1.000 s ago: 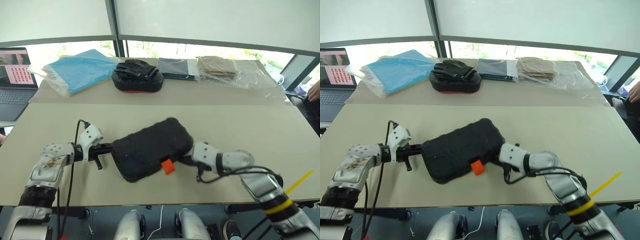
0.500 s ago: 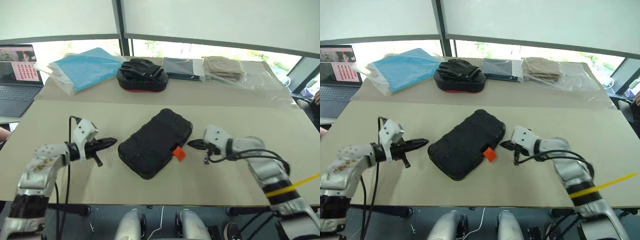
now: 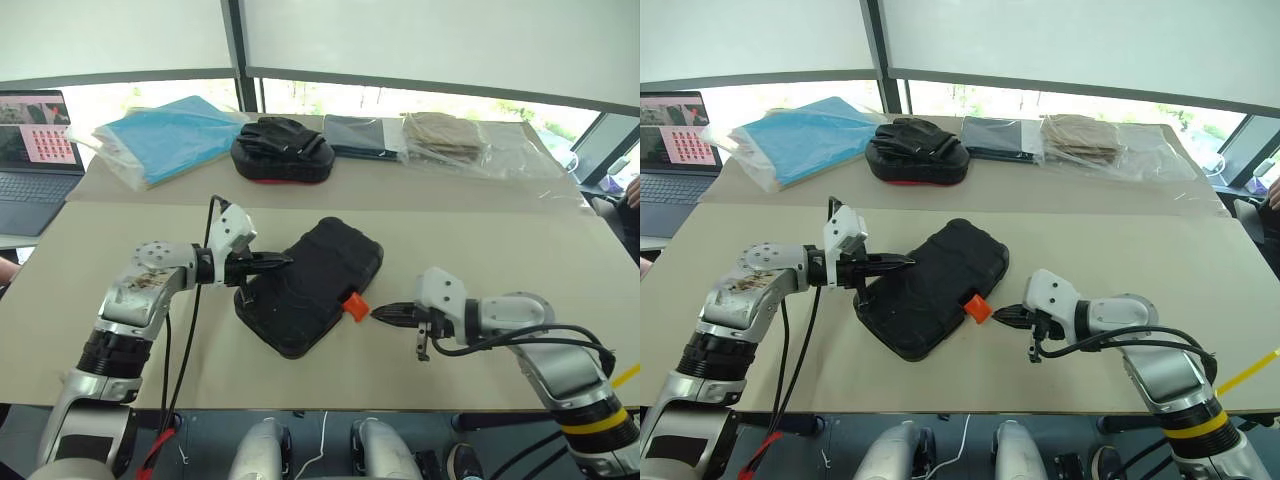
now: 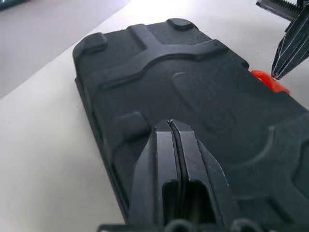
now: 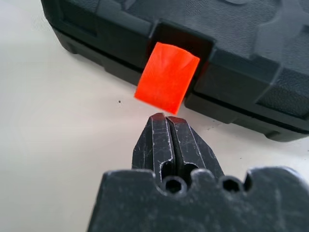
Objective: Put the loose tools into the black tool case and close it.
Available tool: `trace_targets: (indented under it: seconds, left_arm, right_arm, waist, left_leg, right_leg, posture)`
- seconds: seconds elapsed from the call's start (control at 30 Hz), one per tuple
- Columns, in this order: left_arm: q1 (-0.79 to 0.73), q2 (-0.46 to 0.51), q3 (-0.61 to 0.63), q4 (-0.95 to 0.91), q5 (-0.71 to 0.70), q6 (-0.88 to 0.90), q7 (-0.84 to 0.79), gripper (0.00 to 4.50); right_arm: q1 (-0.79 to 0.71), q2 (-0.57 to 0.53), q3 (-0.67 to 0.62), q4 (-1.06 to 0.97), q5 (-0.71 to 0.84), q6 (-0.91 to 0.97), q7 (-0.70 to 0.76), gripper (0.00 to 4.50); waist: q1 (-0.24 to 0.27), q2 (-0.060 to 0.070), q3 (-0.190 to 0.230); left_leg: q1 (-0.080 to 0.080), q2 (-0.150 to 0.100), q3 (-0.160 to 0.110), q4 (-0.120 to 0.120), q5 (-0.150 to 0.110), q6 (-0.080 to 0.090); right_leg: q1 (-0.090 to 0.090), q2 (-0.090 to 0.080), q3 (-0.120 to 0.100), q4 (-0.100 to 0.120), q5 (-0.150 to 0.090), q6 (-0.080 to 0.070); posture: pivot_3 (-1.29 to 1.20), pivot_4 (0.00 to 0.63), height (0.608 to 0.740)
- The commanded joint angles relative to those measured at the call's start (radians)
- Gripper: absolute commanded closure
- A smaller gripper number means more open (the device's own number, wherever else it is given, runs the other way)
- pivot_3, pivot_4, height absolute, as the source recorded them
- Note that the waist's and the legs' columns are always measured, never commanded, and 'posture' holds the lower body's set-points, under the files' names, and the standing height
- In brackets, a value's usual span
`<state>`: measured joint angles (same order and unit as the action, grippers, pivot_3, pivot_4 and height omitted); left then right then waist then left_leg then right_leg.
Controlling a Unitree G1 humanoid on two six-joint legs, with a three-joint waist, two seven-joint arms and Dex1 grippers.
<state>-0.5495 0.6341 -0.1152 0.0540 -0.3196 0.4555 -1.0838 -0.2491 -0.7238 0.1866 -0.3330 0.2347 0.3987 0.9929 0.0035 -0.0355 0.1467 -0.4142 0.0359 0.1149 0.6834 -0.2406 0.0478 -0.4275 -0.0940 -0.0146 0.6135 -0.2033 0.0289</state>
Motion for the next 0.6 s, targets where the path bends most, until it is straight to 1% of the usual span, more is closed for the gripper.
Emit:
trace_targets:
  seconds: [0.03,0.13,0.6]
  left_arm:
    - [-0.025,-0.015,-0.016,0.034,0.027,-0.053,-0.006,4.45]
    - [-0.029,-0.026,-0.020,0.048,0.029,-0.068,-0.006,4.45]
    - [-0.003,-0.038,-0.035,0.093,0.069,-0.112,-0.003,4.45]
  right_arm:
    - [-0.029,0.005,0.022,0.008,-0.020,0.004,0.000,4.50]
    - [-0.039,0.009,0.042,0.023,-0.034,-0.008,0.005,4.50]
    - [-0.117,0.096,0.088,0.118,-0.068,-0.060,-0.001,4.50]
  waist:
    - [0.002,0.000,0.000]
    - [0.005,0.000,0.000]
    - [0.004,0.000,0.000]
  left_leg:
    - [0.000,0.000,0.000,0.000,0.000,0.000]
    - [0.000,0.000,0.000,0.000,0.000,0.000]
    - [0.000,0.000,0.000,0.000,0.000,0.000]
  right_leg:
    - [0.000,0.000,0.000,0.000,0.000,0.000]
    - [0.000,-0.001,0.000,0.000,0.000,0.000]
    - [0.000,0.000,0.000,0.000,0.000,0.000]
  posture:
    - [0.00,0.150,0.740]
    - [0.00,0.150,0.740]
    - [0.00,0.150,0.740]
